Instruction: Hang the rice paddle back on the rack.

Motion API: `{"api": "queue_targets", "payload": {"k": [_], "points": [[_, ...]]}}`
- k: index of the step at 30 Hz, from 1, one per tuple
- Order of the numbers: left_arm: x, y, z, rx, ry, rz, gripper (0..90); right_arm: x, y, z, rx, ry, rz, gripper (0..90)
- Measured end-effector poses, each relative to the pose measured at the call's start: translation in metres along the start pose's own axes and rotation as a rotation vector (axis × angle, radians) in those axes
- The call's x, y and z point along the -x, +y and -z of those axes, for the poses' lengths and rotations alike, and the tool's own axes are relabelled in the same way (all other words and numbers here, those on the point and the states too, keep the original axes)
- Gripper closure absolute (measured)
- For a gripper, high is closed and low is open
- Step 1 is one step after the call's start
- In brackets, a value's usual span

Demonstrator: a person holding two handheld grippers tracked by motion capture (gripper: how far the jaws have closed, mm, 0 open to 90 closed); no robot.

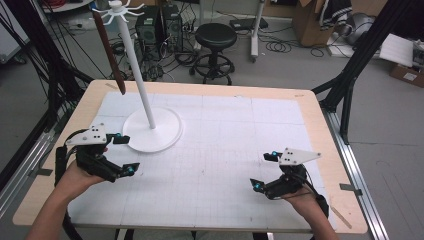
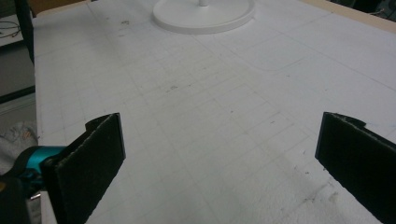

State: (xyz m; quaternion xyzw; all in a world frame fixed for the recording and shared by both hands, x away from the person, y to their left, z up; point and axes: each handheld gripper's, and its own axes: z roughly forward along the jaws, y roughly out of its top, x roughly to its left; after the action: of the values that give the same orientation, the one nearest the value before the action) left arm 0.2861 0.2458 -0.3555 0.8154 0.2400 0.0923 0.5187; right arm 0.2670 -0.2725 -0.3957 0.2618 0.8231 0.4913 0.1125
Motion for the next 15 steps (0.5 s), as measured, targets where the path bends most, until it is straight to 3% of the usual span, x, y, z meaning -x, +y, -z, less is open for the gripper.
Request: {"api": "queue_targets", "payload": {"k": [15], "points": [[0.006, -0.018, -0.011, -0.018, 0.001, 0.010, 1.8, -0.001, 0.002, 0.001, 0.011, -0.011, 0.007, 0.5]]}}
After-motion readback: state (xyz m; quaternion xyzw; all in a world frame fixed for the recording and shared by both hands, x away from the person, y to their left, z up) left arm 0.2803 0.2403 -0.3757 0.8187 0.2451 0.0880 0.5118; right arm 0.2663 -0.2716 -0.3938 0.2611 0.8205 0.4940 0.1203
